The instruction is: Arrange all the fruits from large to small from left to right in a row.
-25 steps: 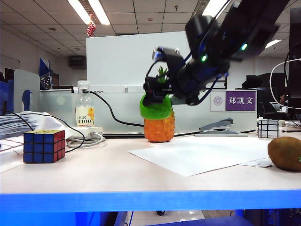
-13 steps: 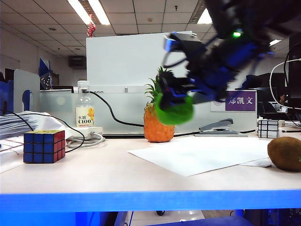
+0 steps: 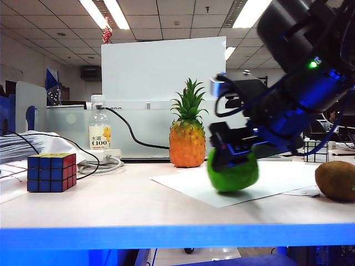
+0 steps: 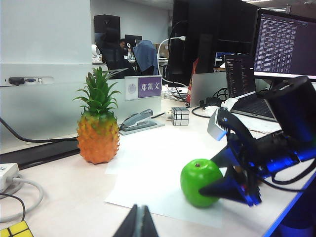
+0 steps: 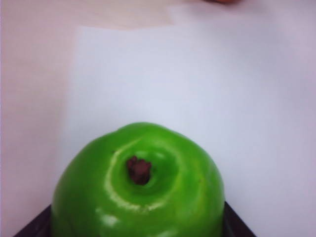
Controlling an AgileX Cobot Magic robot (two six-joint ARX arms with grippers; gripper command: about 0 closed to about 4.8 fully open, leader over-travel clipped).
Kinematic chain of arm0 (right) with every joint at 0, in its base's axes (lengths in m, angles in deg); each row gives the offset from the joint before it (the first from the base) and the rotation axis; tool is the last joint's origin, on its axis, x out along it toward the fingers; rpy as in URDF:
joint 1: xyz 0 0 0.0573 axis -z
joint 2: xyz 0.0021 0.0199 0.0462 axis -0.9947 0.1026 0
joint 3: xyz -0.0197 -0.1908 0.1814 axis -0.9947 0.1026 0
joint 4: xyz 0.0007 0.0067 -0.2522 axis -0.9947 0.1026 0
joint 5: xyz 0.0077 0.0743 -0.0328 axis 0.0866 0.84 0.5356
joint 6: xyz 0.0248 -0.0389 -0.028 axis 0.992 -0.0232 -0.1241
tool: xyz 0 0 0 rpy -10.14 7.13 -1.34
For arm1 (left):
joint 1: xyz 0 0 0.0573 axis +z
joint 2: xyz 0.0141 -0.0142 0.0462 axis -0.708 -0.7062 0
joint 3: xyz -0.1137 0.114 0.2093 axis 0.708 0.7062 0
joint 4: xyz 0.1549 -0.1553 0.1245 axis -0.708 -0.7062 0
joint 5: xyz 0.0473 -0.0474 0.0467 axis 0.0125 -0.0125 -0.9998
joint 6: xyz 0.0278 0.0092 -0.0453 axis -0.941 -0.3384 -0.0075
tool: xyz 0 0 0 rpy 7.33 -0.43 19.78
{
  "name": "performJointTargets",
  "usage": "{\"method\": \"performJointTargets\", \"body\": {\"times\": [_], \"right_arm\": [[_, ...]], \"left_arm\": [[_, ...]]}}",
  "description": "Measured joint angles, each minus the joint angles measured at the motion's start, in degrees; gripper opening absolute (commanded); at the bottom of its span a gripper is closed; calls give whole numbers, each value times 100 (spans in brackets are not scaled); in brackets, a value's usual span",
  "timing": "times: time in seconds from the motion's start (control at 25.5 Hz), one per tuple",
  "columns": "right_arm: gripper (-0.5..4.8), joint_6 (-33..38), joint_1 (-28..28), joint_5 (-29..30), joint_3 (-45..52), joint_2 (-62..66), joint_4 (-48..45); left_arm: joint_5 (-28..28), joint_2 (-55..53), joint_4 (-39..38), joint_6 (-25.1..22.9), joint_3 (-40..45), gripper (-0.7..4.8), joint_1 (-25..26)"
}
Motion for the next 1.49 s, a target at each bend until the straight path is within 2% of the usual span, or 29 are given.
{"method": "performJointTargets", "body": {"times": [0.2,0.43,0.82,1.26,1.29,1.37,1.49], "right_arm": [[-6,0,-391,-2,9,0,4],[-6,33,-745,-455,9,0,28],[-6,153,-732,-988,15,-4,234],[-3,481,-734,-1023,310,-39,-98],[18,492,-734,-1008,310,-39,-101],[115,531,-734,-964,310,-42,-101],[138,584,-734,-957,310,-42,-98]], "left_arm": [[2,0,2,-2,0,-6,0],[2,0,2,-2,0,-6,0],[2,0,2,-2,0,-6,0],[2,0,2,-2,0,-6,0],[2,0,0,-2,0,-6,0],[2,0,0,0,0,-6,0],[2,0,0,0,0,-6,0]]}}
